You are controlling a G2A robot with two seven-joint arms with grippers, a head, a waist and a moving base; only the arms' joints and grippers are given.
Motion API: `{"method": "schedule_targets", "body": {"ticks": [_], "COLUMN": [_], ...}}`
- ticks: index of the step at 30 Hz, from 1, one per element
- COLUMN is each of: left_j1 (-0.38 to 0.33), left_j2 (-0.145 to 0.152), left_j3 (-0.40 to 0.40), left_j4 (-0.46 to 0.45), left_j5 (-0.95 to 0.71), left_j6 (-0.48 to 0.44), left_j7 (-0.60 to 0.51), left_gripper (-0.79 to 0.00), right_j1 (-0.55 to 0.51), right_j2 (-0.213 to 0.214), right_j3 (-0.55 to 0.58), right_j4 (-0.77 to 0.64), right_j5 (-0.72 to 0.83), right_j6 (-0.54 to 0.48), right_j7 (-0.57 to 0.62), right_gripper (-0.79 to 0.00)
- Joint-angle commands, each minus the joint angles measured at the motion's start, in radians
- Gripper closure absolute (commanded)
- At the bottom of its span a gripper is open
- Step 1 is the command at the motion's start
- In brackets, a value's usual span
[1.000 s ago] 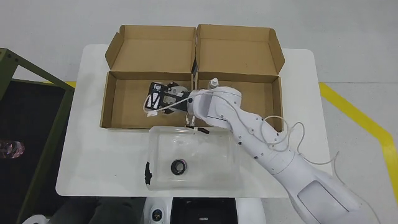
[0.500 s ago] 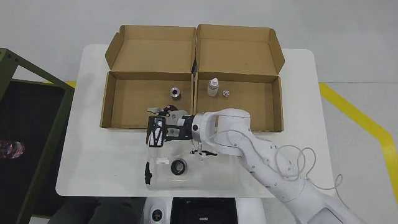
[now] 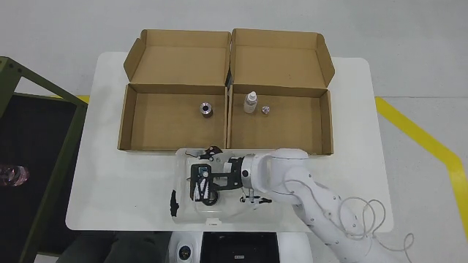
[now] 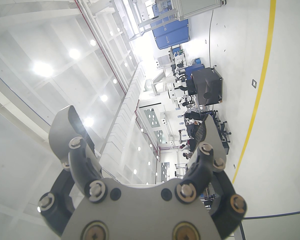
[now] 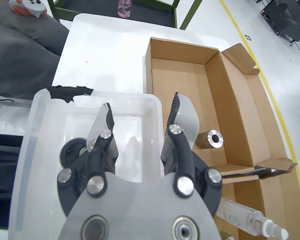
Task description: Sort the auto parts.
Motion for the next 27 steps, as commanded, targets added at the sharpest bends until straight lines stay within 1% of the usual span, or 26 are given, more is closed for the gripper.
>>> {"method": "schedule_targets", "body": {"ticks": [1,8,11,18,27], "left_j1": [0.000,0.000,0.000,0.000,0.000], "left_j2": [0.000,0.000,0.000,0.000,0.000], "left_j3": [0.000,0.000,0.000,0.000,0.000], "left_j4": [0.000,0.000,0.000,0.000,0.000], "left_j5": [0.000,0.000,0.000,0.000,0.000], "left_j6": [0.000,0.000,0.000,0.000,0.000], "left_j7": [0.000,0.000,0.000,0.000,0.000], "left_gripper": [-0.785,-0.785,-0.785,-0.785,-0.785], "right_j1": [-0.018,-0.080,-0.099,-0.134,-0.144], "right_j2": [0.006,0.027,0.035,0.052,0.064], "right_j3": [-0.001,-0.003,0.000,-0.002,-0.006], "right_j4": [-0.006,-0.021,-0.026,-0.023,0.020], "right_j5": [-0.008,-0.047,-0.064,-0.102,-0.138], "right_j6": [-0.018,-0.080,-0.090,-0.122,-0.107], "right_j7": [-0.005,-0.023,-0.033,-0.050,-0.073], "right_gripper": [-0.422,-0.453,-0.453,-0.489,-0.483]}}
